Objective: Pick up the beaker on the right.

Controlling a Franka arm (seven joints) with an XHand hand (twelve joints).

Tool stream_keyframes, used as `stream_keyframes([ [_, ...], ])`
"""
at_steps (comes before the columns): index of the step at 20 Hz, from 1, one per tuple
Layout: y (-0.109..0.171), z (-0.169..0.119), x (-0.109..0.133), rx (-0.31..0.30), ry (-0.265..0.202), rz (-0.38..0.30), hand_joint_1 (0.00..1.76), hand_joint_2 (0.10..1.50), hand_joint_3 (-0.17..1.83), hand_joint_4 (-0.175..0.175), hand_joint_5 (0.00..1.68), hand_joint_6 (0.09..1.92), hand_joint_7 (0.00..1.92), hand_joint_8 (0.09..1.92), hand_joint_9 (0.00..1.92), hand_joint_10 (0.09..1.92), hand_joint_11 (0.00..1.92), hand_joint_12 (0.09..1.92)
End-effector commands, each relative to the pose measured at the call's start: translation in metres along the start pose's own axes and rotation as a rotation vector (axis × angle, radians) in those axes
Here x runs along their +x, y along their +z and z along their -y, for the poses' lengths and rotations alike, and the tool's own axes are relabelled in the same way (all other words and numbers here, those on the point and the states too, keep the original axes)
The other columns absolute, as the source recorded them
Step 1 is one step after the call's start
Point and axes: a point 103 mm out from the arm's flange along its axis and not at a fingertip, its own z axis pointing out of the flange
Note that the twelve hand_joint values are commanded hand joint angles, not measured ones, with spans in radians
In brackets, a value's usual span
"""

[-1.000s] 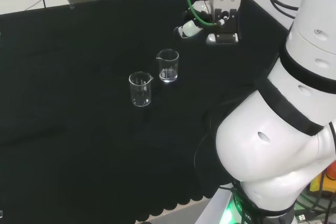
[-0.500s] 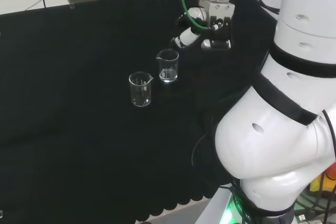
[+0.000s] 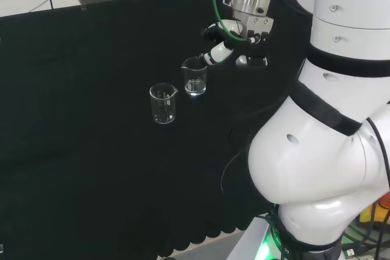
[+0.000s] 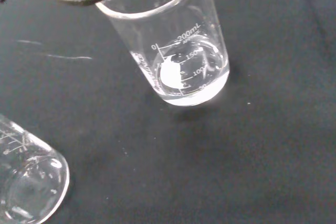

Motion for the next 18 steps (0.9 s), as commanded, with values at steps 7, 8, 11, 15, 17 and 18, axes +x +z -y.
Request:
stream_keyframes([
  [7,0.031,-0.013,-0.007,-0.041,-0.132,-0.107,0.89,0.52,0.71,-0.03,0.42,0.09,0.28,0.72,0.38,0.67,0.08,1.41],
  [8,0.034,-0.015,-0.009,-0.036,-0.131,-0.112,0.9,0.52,0.71,-0.03,0.42,0.09,0.28,0.73,0.39,0.67,0.09,1.41],
  [11,0.041,-0.019,-0.014,-0.025,-0.126,-0.127,0.91,0.52,0.72,-0.031,0.43,0.09,0.29,0.73,0.4,0.67,0.1,1.4],
  [15,0.049,-0.023,-0.022,-0.031,-0.135,-0.149,0.86,0.51,0.72,-0.03,0.42,0.09,0.29,0.74,0.4,0.67,0.1,1.4],
  [17,0.052,-0.025,-0.026,-0.047,-0.142,-0.17,0.85,0.51,0.72,-0.03,0.42,0.09,0.29,0.74,0.4,0.67,0.1,1.4],
  [18,0.053,-0.026,-0.027,-0.058,-0.148,-0.2,0.85,0.51,0.72,-0.031,0.43,0.09,0.3,0.74,0.41,0.67,0.1,1.4],
])
